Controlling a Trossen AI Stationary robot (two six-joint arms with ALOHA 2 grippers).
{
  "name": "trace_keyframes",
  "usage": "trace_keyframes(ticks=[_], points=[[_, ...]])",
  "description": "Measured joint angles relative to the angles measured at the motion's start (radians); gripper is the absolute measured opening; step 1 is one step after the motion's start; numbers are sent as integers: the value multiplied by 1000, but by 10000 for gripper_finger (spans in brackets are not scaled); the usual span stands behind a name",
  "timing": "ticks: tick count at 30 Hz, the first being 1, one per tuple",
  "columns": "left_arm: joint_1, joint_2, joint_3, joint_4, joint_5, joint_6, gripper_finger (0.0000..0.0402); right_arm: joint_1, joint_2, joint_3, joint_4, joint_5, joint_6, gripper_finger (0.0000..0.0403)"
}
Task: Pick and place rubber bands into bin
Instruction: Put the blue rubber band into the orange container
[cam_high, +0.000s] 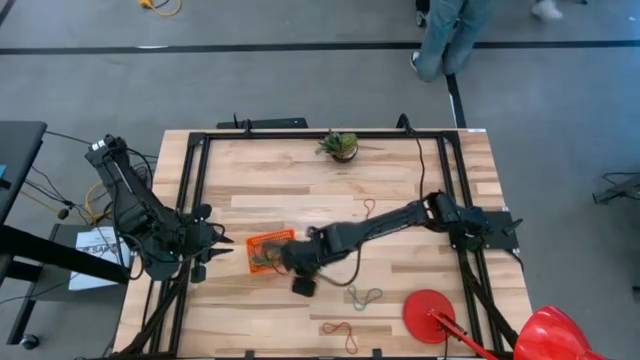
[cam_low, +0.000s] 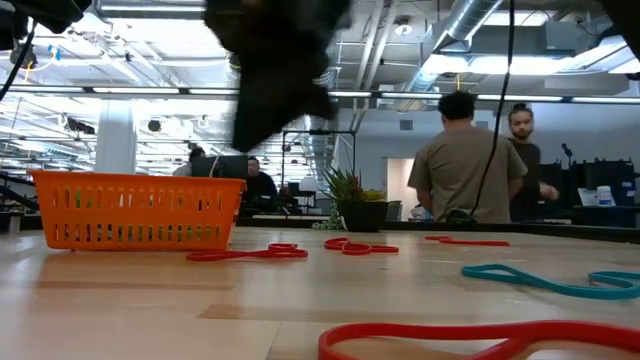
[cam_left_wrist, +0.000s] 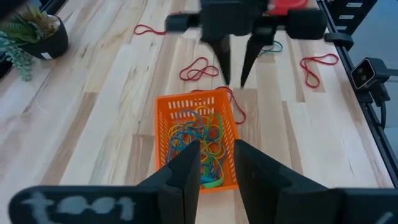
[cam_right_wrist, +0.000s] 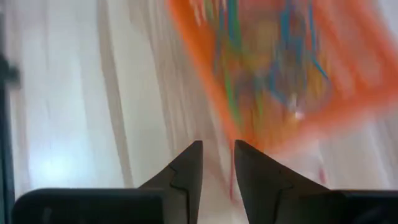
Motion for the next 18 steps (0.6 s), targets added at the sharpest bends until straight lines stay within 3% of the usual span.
trace_keyframes(ticks=[7, 13, 18], points=[[0, 0, 0, 0, -1, 0, 86, 137, -8, 31, -384, -100, 151, 86], [0, 0, 0, 1, -1, -7, 86, 225, 0, -21, -410, -92, 310, 86], [0, 0, 0, 0, -1, -29, 86, 235, 0, -112, -416, -101, 386, 86]])
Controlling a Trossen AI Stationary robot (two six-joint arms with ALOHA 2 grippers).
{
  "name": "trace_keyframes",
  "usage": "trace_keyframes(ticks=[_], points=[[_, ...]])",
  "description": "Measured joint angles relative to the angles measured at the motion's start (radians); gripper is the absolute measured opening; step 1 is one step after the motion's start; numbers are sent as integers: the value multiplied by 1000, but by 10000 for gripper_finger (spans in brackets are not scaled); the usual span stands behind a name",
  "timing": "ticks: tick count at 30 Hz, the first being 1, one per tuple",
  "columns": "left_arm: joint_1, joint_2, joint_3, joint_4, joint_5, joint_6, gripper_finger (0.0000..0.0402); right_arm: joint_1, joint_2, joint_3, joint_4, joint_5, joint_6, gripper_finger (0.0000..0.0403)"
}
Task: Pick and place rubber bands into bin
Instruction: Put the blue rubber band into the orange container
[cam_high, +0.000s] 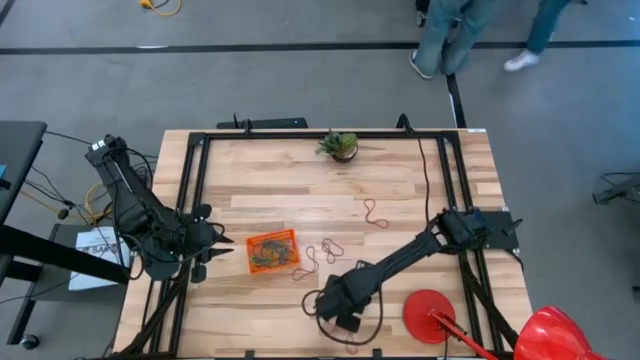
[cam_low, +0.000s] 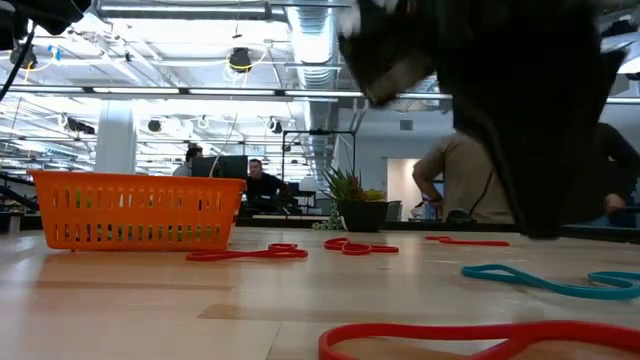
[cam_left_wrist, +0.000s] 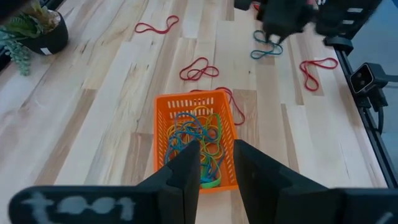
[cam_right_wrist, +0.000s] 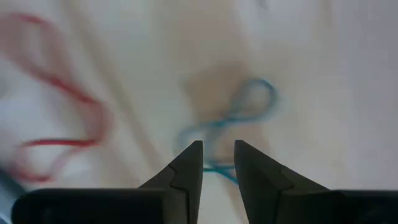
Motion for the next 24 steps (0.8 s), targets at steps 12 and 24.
trace_keyframes(ticks=[12, 24], points=[[0, 0, 0, 0, 0, 0, 86, -51, -3, -121, 124, -98, 34, 86], [0, 0, 0, 0, 0, 1, 86, -48, -7, -94, 81, -103, 47, 86]])
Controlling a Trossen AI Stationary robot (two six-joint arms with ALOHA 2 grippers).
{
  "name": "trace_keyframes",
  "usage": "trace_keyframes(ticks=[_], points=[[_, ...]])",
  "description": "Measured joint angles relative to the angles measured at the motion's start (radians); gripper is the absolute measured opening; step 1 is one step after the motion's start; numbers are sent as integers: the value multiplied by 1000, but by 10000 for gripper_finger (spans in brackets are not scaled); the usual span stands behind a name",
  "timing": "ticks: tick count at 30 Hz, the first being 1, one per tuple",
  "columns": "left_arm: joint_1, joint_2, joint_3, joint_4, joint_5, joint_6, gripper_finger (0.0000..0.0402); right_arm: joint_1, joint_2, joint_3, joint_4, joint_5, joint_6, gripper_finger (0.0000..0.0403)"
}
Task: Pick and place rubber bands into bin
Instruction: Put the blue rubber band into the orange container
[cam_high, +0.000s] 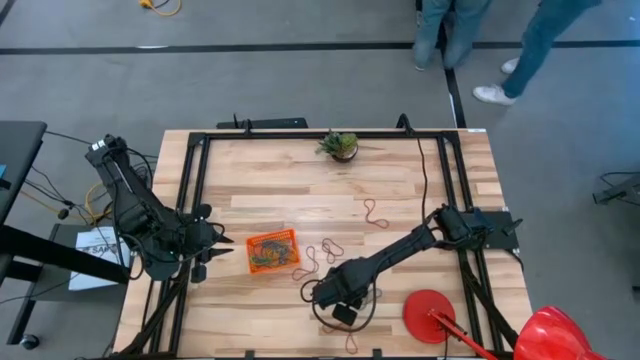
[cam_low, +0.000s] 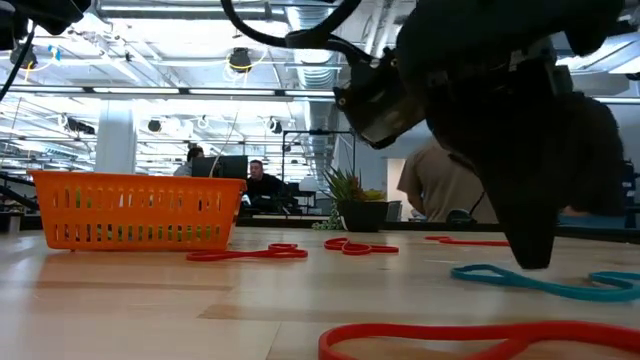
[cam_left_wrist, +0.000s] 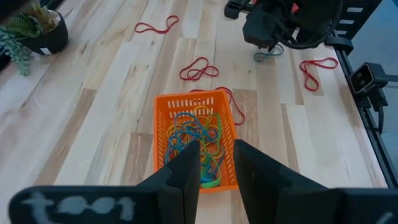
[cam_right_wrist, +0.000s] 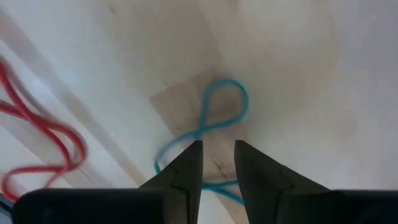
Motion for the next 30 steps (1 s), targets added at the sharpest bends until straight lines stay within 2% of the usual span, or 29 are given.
trace_keyframes(ticks=[4, 10, 17, 25, 30], points=[[0, 0, 0, 0, 0, 0, 86, 0, -1, 31, -24, 17, -1, 86], [0, 0, 0, 0, 0, 0, 86, 4, 4, 33, 45, 22, 28, 86], [0, 0, 0, 0, 0, 0, 86, 5, 1, -53, 66, -14, 124, 86], [0, 0, 0, 0, 1, -1, 86, 4, -2, -91, 248, -40, -44, 86], [0, 0, 0, 0, 0, -1, 86, 3, 1, -89, 293, -36, -61, 79]])
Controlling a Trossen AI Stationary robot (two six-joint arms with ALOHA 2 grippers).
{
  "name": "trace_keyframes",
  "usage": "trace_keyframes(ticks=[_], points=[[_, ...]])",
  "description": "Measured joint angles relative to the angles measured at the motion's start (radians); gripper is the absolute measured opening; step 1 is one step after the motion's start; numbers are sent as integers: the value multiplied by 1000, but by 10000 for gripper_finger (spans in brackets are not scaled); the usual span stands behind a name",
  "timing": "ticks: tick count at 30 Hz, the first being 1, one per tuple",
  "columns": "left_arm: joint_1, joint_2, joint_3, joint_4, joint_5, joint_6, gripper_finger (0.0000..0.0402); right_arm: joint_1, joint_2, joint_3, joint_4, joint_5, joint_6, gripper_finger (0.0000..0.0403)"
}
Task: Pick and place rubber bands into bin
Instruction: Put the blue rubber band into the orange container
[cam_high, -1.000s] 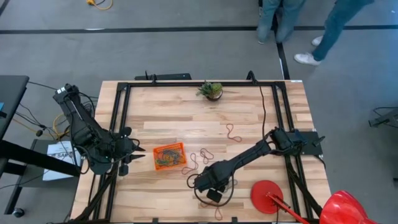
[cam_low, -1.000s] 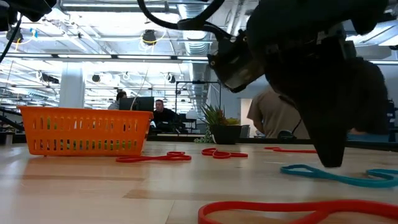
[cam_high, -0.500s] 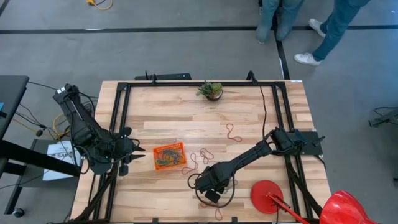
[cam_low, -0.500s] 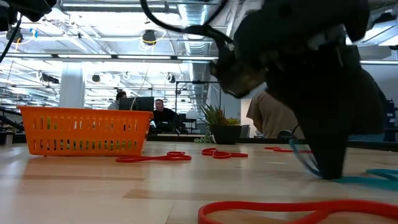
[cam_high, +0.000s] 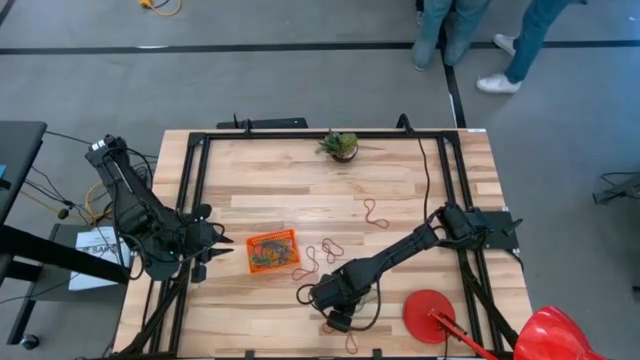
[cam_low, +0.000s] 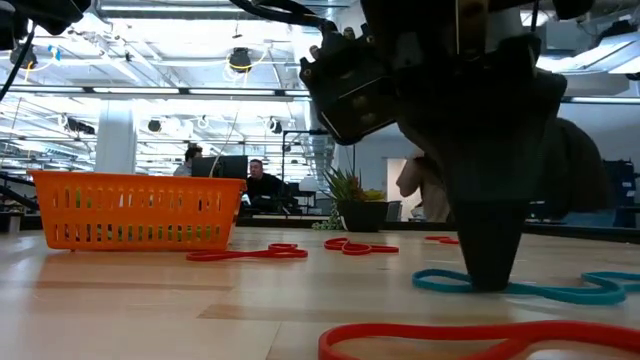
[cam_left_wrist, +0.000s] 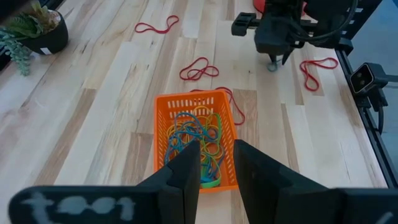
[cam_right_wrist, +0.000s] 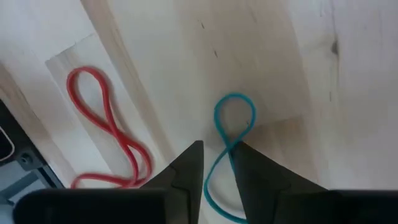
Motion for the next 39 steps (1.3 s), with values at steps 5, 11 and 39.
trace_keyframes(ticks=[5, 11, 39], points=[[0, 0, 0, 0, -1, 0, 86, -15, 0, 0, 2, 44, -77, 40], [0, 0, 0, 0, -10, 0, 86, -27, 1, -1, 26, 53, -163, 9], [1, 2, 0, -2, -182, -11, 86, -233, -237, 51, 545, 547, -564, 1]])
